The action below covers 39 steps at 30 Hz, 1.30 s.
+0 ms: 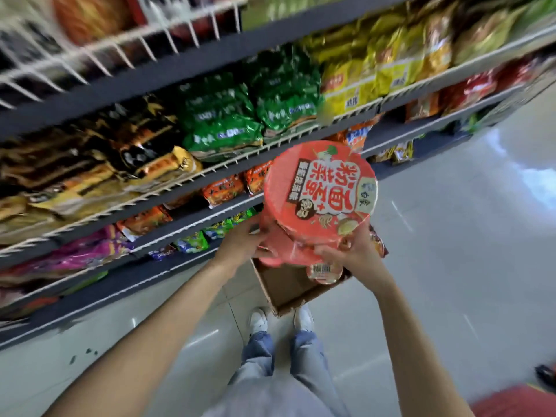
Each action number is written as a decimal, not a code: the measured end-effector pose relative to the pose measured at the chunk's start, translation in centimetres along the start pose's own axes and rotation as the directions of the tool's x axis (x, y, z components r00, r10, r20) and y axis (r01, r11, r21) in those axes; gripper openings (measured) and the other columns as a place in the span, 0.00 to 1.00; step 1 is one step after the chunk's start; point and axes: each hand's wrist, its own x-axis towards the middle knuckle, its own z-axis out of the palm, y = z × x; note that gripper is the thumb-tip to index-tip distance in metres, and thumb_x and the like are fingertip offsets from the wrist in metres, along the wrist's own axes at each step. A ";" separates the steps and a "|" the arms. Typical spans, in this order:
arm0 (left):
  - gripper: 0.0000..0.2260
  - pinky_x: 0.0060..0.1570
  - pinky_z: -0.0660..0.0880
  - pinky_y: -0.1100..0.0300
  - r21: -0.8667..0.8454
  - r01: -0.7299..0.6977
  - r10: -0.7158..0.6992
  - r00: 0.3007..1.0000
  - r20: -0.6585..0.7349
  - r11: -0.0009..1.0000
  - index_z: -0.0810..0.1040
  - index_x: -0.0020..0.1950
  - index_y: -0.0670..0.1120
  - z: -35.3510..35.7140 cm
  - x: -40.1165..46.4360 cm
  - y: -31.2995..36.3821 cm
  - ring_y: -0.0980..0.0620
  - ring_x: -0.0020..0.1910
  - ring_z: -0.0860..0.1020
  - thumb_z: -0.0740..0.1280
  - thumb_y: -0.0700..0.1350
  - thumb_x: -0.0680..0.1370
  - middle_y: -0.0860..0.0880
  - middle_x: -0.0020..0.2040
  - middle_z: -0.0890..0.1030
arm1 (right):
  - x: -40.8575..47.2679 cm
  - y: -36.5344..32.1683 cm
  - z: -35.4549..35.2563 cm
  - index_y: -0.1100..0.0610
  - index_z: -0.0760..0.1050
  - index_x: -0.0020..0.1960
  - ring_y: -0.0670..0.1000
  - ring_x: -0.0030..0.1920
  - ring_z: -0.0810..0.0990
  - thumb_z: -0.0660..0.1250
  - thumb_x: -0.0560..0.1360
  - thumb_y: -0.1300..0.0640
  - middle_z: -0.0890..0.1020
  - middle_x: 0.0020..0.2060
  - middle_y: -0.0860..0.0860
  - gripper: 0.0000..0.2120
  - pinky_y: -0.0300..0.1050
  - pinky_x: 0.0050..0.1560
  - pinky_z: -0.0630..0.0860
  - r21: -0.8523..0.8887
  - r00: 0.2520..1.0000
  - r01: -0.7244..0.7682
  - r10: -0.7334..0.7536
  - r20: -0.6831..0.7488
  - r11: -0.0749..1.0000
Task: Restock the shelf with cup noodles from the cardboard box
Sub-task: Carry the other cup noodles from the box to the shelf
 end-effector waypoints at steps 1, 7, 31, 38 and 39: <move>0.17 0.40 0.82 0.54 0.030 -0.046 0.046 0.999 -0.003 0.998 0.74 0.65 0.52 -0.4 -1.0 1.3 0.47 0.41 0.82 0.67 0.41 0.77 0.44 0.61 0.78 | -0.2 -1.2 -0.3 0.57 0.54 0.72 0.42 0.60 0.76 0.76 0.63 0.63 0.74 0.63 0.50 0.45 0.39 0.55 0.78 0.007 0.999 0.021 -0.021 -0.025 1.000; 0.16 0.57 0.75 0.59 0.269 -0.332 0.340 0.940 0.018 0.904 0.73 0.62 0.62 -1.9 -8.1 9.1 0.62 0.52 0.78 0.63 0.62 0.75 0.61 0.55 0.79 | -0.4 -9.3 -2.8 0.50 0.56 0.72 0.48 0.63 0.75 0.80 0.63 0.52 0.74 0.63 0.45 0.46 0.48 0.59 0.77 0.006 0.981 0.185 -0.184 -0.068 0.983; 0.33 0.55 0.76 0.58 0.689 -0.648 0.924 0.058 -0.379 0.323 0.65 0.62 0.74 -17.4 -33.6 29.7 0.62 0.53 0.78 0.72 0.70 0.59 0.59 0.56 0.78 | -1.5 -51.4 7.7 0.44 0.56 0.71 0.53 0.44 0.85 0.68 0.64 0.35 0.81 0.54 0.50 0.40 0.54 0.38 0.82 0.156 0.661 0.654 -0.659 0.358 0.741; 0.30 0.41 0.72 0.72 0.648 -0.656 0.876 0.042 -0.481 0.387 0.62 0.53 0.75 -27.1 -34.1 29.8 0.72 0.46 0.76 0.71 0.68 0.55 0.74 0.45 0.77 | 1.9 -56.6 17.2 0.44 0.55 0.71 0.55 0.43 0.85 0.68 0.69 0.37 0.81 0.52 0.53 0.37 0.57 0.41 0.82 0.104 0.629 0.681 -0.651 0.424 0.725; 0.32 0.42 0.72 0.71 0.638 -0.665 0.875 0.049 -0.482 0.389 0.62 0.55 0.73 -28.6 -33.8 29.9 0.70 0.47 0.77 0.73 0.67 0.56 0.72 0.46 0.77 | 2.5 -57.2 18.4 0.44 0.54 0.71 0.54 0.43 0.85 0.68 0.69 0.38 0.81 0.52 0.52 0.37 0.55 0.41 0.82 0.094 0.625 0.687 -0.652 0.429 0.721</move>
